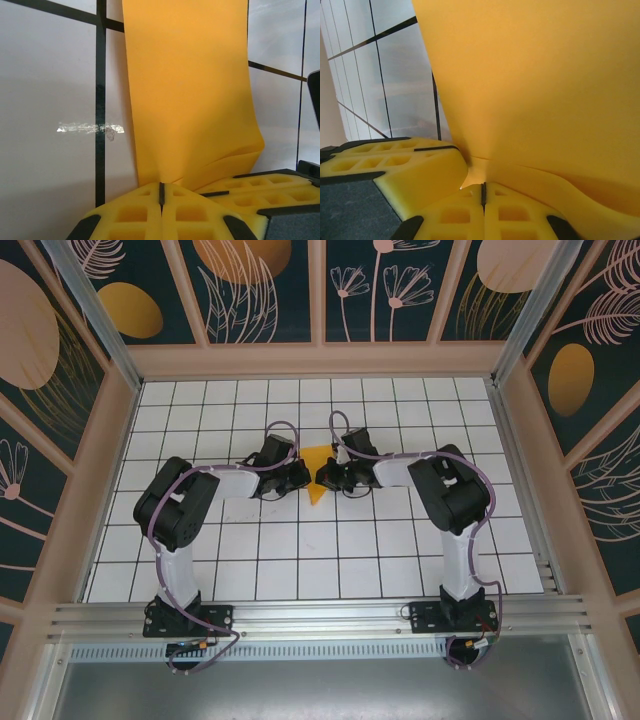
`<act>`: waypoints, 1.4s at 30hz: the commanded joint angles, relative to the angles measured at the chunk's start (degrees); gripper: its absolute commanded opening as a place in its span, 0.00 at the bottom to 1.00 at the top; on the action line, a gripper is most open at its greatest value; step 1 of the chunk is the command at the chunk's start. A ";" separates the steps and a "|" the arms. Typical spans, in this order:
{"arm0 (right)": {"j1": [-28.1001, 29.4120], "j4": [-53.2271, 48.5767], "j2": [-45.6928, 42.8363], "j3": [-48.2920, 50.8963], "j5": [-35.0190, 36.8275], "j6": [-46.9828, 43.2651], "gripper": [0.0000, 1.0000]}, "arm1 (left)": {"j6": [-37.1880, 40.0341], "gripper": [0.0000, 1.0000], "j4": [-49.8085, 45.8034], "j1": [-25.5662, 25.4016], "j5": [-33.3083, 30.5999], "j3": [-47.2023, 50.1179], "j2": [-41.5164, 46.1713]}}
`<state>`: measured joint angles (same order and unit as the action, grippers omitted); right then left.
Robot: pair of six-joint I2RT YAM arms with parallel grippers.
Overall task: Fold a paper plane with a square sheet of paper (pick it up from the middle)
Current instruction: Third fold the triangle at the center of the table.
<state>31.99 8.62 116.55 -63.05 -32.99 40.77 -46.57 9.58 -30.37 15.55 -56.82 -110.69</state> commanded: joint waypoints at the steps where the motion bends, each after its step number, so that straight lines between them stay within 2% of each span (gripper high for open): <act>1: -0.30 3.14 -3.79 2.59 -2.40 -1.06 0.00 | 1.46 0.00 -4.33 -0.27 -2.87 -0.15 -1.98; 7: 0.32 6.07 -7.89 6.32 -5.80 -1.71 0.00 | 1.37 0.00 -5.54 -0.25 -4.65 0.77 -2.42; 17: 2.79 8.35 -7.74 10.50 -5.99 0.51 0.00 | 0.51 0.00 -5.02 -0.57 -5.00 1.98 -2.49; 29: 3.12 1.18 -6.12 9.03 -1.31 -1.93 0.00 | -0.21 0.00 -4.68 -0.65 -5.18 2.59 -2.02; 35: 3.33 0.71 -5.08 8.82 -0.29 -1.90 0.00 | -0.29 0.00 -4.55 -0.60 -5.00 2.42 -2.11; 42: 4.03 5.54 -9.70 10.43 -2.00 -2.22 0.00 | -0.35 0.00 -4.49 -0.59 -5.00 2.26 -2.24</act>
<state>35.18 11.35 109.86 -53.28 -34.52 40.27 -46.78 10.17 -31.05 13.45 -56.36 -110.69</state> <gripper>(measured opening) 0.050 0.070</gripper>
